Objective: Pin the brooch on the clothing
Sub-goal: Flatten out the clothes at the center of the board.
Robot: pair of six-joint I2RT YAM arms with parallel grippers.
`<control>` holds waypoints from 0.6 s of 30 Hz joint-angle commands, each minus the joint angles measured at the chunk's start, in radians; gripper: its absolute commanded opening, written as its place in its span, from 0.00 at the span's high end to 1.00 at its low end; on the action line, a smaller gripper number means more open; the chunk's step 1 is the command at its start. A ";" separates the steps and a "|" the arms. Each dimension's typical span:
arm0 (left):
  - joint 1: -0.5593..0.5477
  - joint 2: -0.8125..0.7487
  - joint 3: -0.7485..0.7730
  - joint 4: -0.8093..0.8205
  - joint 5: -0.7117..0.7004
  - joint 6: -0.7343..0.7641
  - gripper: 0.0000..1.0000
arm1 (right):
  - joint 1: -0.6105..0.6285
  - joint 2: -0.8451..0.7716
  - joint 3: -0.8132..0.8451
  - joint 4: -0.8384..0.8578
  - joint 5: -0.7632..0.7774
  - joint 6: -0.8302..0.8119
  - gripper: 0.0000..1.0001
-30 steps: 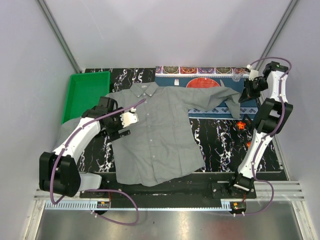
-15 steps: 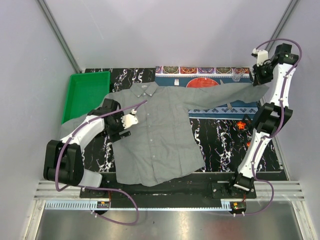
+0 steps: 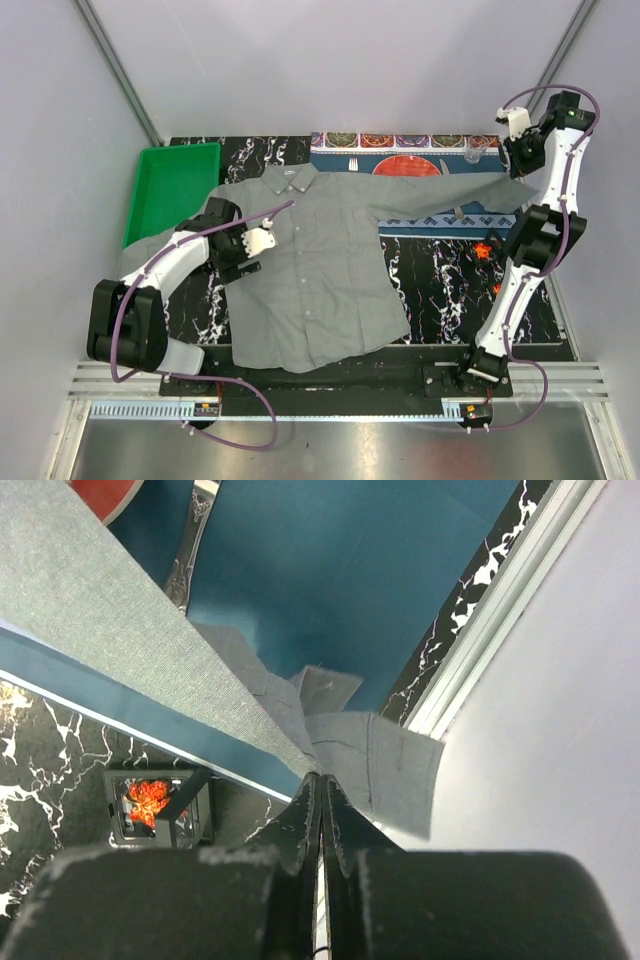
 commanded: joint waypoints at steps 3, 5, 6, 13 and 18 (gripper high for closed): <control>0.007 -0.006 0.002 0.028 -0.004 -0.016 0.15 | -0.002 0.005 -0.013 -0.192 0.119 0.005 0.67; 0.007 -0.008 0.006 0.027 -0.003 -0.026 0.15 | -0.010 0.073 0.128 -0.166 0.149 0.080 0.47; 0.007 -0.009 0.006 0.025 -0.001 -0.029 0.15 | -0.012 0.129 0.183 -0.164 0.162 0.103 0.42; 0.007 -0.034 -0.001 0.022 0.000 -0.027 0.14 | -0.044 0.027 0.042 -0.043 0.085 0.205 0.26; 0.008 -0.029 0.005 0.021 0.000 -0.026 0.14 | -0.162 -0.048 0.027 -0.086 -0.227 0.260 0.17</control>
